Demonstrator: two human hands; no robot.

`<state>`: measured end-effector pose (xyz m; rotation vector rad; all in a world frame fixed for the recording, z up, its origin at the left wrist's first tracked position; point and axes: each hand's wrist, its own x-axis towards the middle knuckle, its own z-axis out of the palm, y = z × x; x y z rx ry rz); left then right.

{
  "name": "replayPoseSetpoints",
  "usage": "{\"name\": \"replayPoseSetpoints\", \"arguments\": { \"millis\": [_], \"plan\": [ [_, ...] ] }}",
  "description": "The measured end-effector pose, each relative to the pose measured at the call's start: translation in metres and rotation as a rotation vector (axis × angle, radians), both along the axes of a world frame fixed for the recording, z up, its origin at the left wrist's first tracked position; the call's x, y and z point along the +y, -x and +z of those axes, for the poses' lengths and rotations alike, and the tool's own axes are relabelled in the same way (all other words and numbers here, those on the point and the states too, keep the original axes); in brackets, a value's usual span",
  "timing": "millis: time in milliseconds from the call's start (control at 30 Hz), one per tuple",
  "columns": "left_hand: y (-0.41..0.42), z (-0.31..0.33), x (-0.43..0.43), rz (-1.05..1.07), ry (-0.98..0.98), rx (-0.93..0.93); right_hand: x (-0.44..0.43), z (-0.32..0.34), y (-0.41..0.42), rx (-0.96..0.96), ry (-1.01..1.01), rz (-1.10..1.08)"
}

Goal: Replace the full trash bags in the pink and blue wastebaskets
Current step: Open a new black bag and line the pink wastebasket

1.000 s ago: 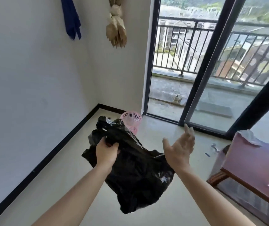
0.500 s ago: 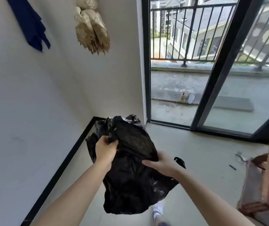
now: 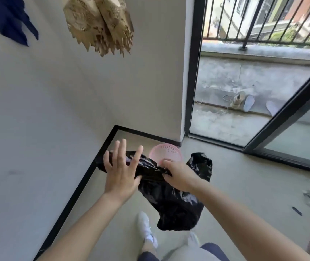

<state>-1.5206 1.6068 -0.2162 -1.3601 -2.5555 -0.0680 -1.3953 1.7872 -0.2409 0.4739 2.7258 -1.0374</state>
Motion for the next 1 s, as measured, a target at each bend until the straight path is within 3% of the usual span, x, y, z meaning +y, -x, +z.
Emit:
{"name": "replayPoseSetpoints", "arguments": {
  "millis": [67,167,267,367,467,567,633,733,867,1000],
  "plan": [
    [0.033,-0.005,0.022,-0.027,0.219,-0.034,0.008,-0.005,0.022,0.008,-0.064,-0.042],
    [0.08,-0.014,0.058,0.09,0.294,-0.235,0.028,-0.011,0.054,-0.048,-0.251,-0.229],
    [0.128,-0.029,0.086,0.13,0.214,-0.396,0.053,-0.018,0.081,-0.35,-0.383,-0.301],
    [0.175,-0.045,0.113,0.041,0.204,-0.459,0.081,-0.034,0.106,-0.612,-0.411,-0.371],
    [0.211,-0.067,0.138,-0.03,0.188,-0.505,0.109,-0.059,0.131,-0.754,-0.234,-0.512],
    [0.231,-0.105,0.155,-0.044,0.12,-0.599,0.128,-0.098,0.148,-0.737,0.044,-0.764],
    [0.236,-0.14,0.163,-0.007,0.094,-0.674,0.137,-0.13,0.152,-0.717,0.108,-0.927],
    [0.236,-0.205,0.169,0.064,0.128,-0.757,0.147,-0.188,0.156,-0.737,0.145,-1.006],
    [0.229,-0.3,0.168,0.357,0.178,-0.921,0.144,-0.274,0.159,-0.661,0.395,-1.082],
    [0.226,-0.382,0.166,0.775,0.136,-1.298,0.131,-0.352,0.161,-0.601,0.778,-1.232]
  ]
}}
